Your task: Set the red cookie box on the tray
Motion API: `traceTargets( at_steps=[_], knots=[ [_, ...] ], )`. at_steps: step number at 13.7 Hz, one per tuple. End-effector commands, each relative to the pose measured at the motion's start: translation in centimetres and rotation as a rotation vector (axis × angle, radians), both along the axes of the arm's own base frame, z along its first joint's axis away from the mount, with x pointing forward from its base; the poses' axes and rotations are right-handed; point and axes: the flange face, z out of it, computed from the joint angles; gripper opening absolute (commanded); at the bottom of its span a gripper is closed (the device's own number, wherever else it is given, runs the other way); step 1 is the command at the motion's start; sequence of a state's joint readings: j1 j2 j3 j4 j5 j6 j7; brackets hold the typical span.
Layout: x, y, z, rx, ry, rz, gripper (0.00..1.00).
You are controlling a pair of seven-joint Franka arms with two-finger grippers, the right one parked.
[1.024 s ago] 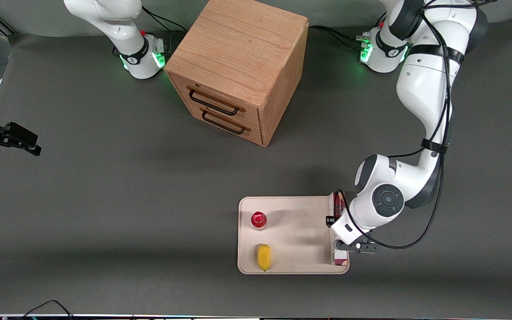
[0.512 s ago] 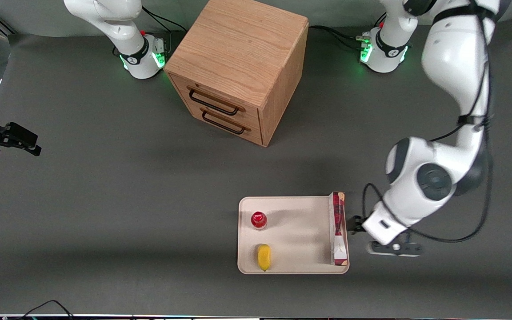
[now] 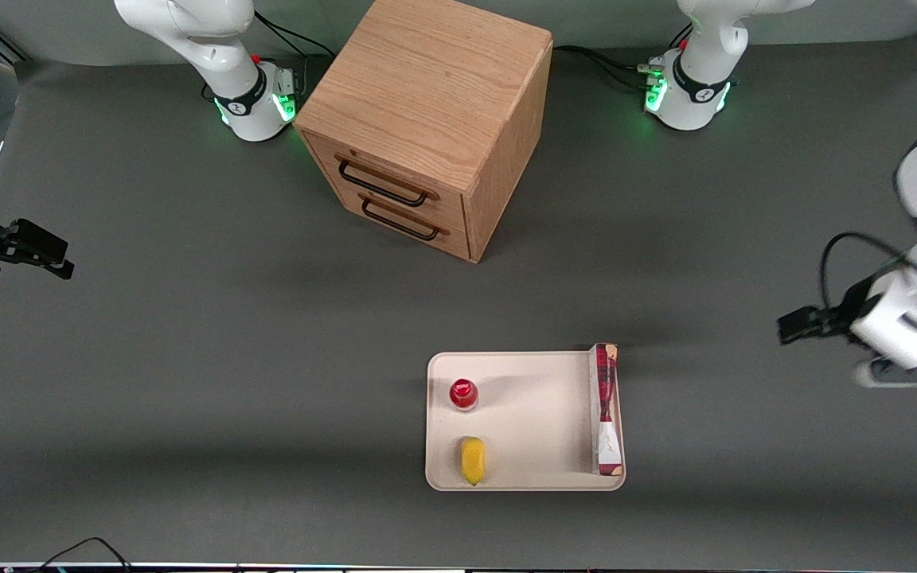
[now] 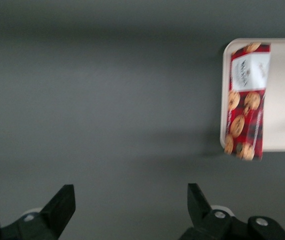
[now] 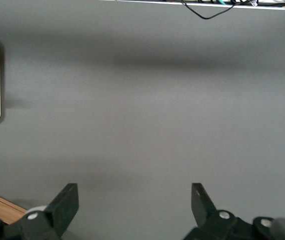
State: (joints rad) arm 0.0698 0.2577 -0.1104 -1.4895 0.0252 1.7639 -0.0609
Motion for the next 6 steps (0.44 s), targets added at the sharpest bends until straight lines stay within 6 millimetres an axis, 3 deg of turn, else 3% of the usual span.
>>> traceTargets(
  at_steps=[1, 3, 6],
  knots=[
    [-4.9, 1.1, 3.8, 0.009, 0.001, -0.004, 1.00],
    [-6.8, 2.7, 5.7, 0.017, -0.002, -0.021, 1.00],
    [-7.9, 2.7, 7.2, 0.021, 0.002, -0.024, 1.00]
  ],
)
